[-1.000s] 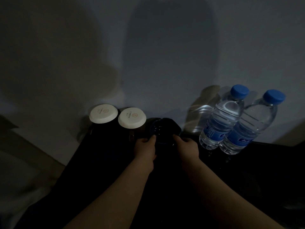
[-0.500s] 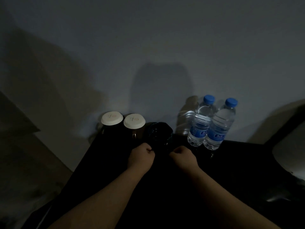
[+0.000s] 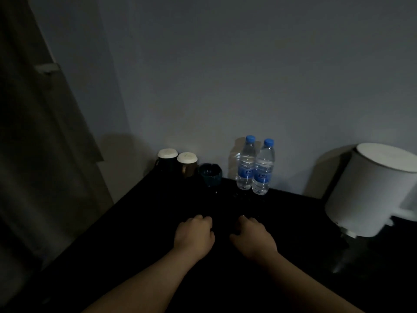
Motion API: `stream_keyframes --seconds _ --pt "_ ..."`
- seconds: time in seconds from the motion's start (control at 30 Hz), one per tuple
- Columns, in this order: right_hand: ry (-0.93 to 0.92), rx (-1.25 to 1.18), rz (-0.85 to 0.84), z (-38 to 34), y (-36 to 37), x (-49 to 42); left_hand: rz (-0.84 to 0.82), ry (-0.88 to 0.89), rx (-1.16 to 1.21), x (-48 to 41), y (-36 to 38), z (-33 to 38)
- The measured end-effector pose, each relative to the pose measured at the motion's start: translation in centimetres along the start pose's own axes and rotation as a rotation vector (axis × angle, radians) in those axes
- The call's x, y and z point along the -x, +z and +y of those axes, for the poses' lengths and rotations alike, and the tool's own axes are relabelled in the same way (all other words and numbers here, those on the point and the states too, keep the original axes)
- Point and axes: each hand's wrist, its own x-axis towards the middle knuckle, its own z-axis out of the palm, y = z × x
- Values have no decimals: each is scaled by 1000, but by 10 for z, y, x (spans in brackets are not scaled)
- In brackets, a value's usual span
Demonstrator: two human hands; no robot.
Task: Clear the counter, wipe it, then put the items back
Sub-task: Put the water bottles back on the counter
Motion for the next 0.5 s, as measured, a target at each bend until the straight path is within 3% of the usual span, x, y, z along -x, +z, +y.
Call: stream_keyframes --seconds 0.2,0.5 --pt "-52 30 -8 31 2 92 77 22 -55 88 10 47" --pt "-16 -1 -3 71 16 213 58 73 -42 202 35 97"
